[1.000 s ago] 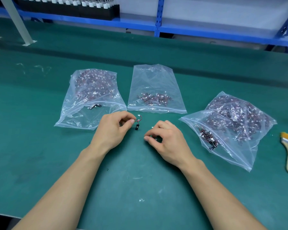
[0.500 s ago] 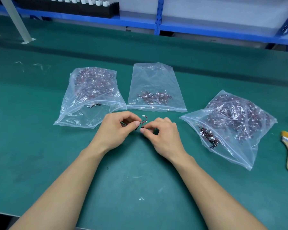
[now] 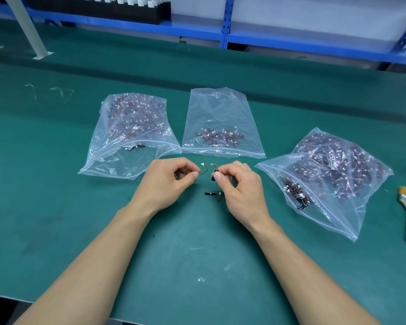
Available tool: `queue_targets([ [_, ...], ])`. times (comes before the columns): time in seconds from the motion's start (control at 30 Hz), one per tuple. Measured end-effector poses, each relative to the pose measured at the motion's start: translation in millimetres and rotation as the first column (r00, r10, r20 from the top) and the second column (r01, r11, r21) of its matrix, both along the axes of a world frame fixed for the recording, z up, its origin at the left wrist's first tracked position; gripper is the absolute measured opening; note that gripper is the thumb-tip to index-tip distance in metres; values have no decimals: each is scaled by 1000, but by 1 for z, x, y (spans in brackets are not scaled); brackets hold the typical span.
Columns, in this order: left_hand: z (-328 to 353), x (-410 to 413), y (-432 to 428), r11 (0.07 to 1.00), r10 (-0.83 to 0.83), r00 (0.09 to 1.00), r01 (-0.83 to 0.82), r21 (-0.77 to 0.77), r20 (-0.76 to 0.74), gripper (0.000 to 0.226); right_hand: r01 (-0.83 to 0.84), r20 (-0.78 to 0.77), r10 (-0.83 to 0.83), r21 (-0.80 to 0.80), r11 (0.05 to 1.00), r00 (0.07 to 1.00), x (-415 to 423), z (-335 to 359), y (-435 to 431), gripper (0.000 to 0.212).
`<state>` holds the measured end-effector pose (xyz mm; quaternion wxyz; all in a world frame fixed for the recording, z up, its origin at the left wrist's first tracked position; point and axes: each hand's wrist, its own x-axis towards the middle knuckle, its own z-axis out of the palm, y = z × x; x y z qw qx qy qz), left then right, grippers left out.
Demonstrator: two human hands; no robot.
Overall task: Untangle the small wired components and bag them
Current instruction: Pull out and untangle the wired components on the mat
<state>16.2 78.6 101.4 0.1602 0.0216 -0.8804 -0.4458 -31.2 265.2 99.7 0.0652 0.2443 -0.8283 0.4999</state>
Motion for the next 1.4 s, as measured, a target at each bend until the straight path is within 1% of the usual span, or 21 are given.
queue_targets([
  [0.1, -1, -1, -2, 999, 20, 999, -19, -38, 32, 13, -22, -2, 22, -43, 999, 1000, 1, 1, 1, 15],
  [0.2, -2, -1, -8, 995, 68, 996, -63, -82, 58, 11, 1, 20, 1, -59, 998, 1000, 1, 0, -1, 17],
  [0.3, -2, -1, -11, 984, 102, 992, -89, -155, 77, 9, 25, 45, -26, 20, 999, 999, 1, -3, -6, 21],
  [0.43, -2, -1, -15, 971, 145, 983, -120, -207, 109, 9, 20, 28, -25, 192, 981, 999, -1, -6, -13, 25],
  [0.5, -1, -1, -16, 971, 151, 980, -122, -207, 130, 10, 47, 16, -51, 217, 975, 999, -3, -6, -11, 31],
  [0.57, 0, -1, -16, 974, 146, 980, -118, -195, 138, 12, 85, 13, -90, 192, 978, 996, -6, -6, -4, 35],
  [0.6, 0, -1, -15, 975, 144, 981, -119, -187, 128, 13, 98, 10, -101, 178, 979, 995, -8, -5, 0, 33],
  [0.67, 1, 0, -14, 979, 137, 987, -123, -163, 78, 11, 97, 8, -100, 156, 983, 995, -12, -3, 10, 21],
  [0.73, 3, 2, -11, 985, 93, 996, -92, -149, 3, 9, 75, 1, -76, 179, 981, 997, -18, -1, 20, 12],
  [0.83, 5, 4, -3, 975, -69, 994, 50, -218, -81, 11, 22, -18, -18, 265, 964, 1000, -23, -2, 29, 19],
  [0.9, 4, 5, 4, 944, -181, 982, 157, -291, -59, 13, -20, -21, 28, 311, 950, 999, -23, -2, 31, 20],
  [0.97, 3, 4, 10, 907, -246, 969, 234, -349, 11, 13, -37, -47, 58, 372, 928, 997, -24, -3, 31, 18],
  [1.03, 1, 3, 14, 886, -261, 964, 261, -384, 55, 14, -24, -78, 63, 427, 904, 995, -25, -2, 31, 14],
  [1.17, -1, 0, 16, 883, -236, 971, 225, -413, 26, 15, 21, -72, 12, 446, 895, 997, -26, -2, 34, 4],
  [1.3, -2, -1, 18, 874, -253, 967, 245, -421, 37, 19, 43, 18, -54, 375, 926, 998, -26, -2, 34, 6],
  [1.4, -3, 0, 18, 884, -258, 966, 245, -398, 20, 23, 53, 73, -79, 315, 948, 994, -27, -3, 34, 8],
])
